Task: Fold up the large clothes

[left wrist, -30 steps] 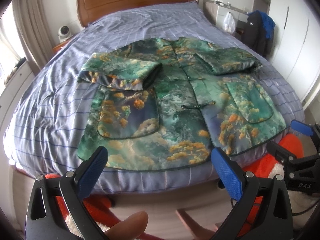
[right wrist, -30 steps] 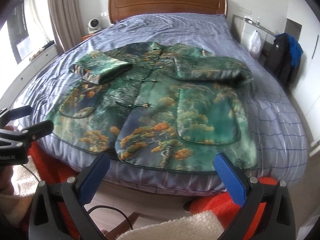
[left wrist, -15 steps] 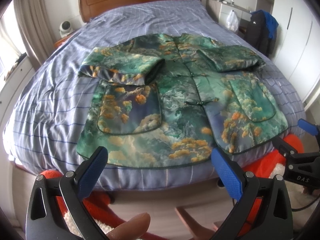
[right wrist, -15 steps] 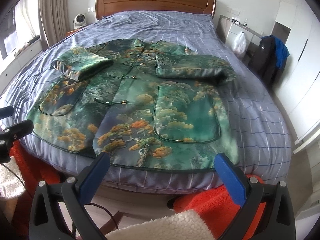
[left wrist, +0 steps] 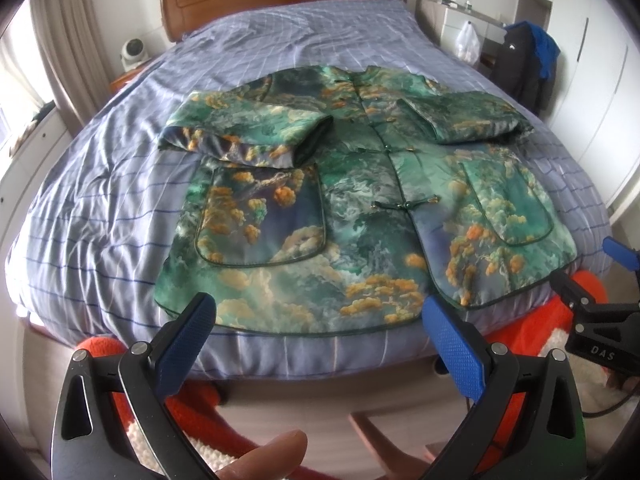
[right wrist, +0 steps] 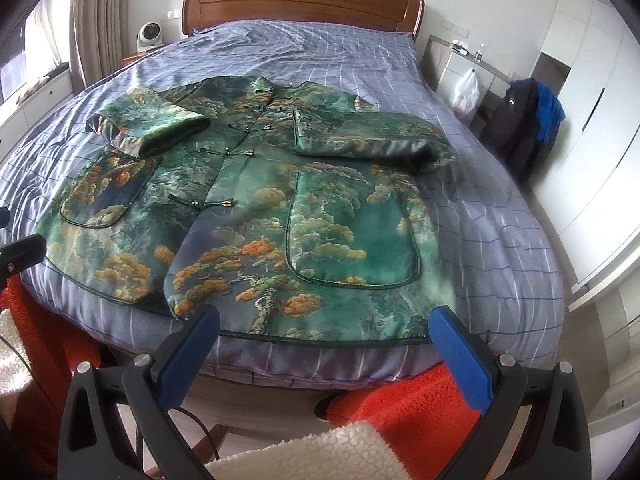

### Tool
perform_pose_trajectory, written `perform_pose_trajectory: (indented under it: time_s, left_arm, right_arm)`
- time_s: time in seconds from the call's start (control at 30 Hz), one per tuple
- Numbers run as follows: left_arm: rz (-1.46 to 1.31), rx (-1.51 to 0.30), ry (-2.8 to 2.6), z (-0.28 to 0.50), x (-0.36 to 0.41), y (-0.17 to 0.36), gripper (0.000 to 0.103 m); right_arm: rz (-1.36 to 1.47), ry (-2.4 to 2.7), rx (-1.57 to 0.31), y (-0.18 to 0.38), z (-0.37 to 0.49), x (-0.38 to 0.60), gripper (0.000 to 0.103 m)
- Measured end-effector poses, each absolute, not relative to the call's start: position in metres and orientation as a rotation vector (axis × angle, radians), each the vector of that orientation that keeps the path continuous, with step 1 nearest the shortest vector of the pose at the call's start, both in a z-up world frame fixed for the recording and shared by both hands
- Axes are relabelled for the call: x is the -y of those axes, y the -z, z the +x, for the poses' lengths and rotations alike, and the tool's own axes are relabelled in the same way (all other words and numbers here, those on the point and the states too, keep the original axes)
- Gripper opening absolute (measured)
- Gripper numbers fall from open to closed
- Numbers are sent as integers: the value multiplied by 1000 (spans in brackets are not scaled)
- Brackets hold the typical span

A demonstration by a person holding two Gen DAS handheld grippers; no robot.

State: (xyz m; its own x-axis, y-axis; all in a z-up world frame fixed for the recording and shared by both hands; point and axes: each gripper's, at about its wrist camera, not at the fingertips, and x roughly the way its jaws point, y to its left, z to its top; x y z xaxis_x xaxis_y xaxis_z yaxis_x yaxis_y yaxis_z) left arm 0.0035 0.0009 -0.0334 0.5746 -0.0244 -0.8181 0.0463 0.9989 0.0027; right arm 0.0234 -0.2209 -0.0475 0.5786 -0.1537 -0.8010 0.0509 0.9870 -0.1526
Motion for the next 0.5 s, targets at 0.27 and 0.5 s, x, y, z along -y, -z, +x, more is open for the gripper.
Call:
perform_pose_trajectory:
  time_s: [0.27,0.5]
  left_arm:
    - [25,-958,42,4,-1,33,103]
    - [25,-959,42,4,-1,33,103]
  right_arm:
    - [-128,135,-951,49,23,222,103]
    - [-122,145,-965,52,24,224,103]
